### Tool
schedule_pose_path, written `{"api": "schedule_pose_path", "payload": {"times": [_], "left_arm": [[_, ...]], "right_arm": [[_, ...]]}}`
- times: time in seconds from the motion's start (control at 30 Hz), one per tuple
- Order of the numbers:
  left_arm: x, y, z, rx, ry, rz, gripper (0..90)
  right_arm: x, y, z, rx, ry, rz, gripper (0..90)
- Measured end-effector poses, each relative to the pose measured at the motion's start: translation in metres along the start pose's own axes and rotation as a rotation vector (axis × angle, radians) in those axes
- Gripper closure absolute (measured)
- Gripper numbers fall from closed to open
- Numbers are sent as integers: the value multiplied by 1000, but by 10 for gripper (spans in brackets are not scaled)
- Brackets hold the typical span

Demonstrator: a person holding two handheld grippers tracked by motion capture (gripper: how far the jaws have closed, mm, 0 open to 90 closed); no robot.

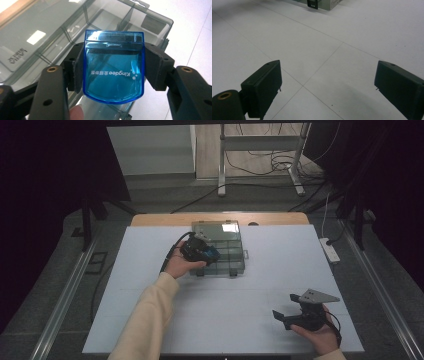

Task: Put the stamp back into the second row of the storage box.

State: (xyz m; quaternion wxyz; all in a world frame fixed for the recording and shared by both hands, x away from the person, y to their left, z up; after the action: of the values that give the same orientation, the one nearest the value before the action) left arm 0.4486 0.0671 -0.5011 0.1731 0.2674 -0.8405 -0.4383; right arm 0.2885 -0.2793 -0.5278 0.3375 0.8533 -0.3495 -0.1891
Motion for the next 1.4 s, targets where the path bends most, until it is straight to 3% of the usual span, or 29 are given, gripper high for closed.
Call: {"api": "schedule_pose_path", "payload": {"times": [0.4,0.93,1.0,1.07,1.4], "left_arm": [[3,-10,1,-38,-40,9,406],[4,-14,1,-48,-50,10,404],[4,-15,1,-37,-50,30,349],[3,-13,0,-14,-21,31,210],[4,-10,0,-10,-5,36,147]], "right_arm": [[0,0,0,0,-2,1,78],[1,-1,0,-2,-1,-1,78],[1,-1,0,-3,0,-1,78],[1,-1,1,-3,0,-2,78],[0,-1,0,-5,1,-2,78]]}}
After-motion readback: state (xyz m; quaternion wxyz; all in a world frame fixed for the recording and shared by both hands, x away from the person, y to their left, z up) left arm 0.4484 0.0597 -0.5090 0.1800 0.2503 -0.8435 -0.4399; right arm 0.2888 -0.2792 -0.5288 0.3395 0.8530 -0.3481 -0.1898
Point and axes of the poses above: each handheld gripper's, and its own axes: y roughly backward along the jaws, z roughly out of its underside, x roughly to its right, the point moved 3 cm from there along -y, roughly forward along the jaws, and after that the axes turned 9 degrees about -x, right-handed, at the moved point
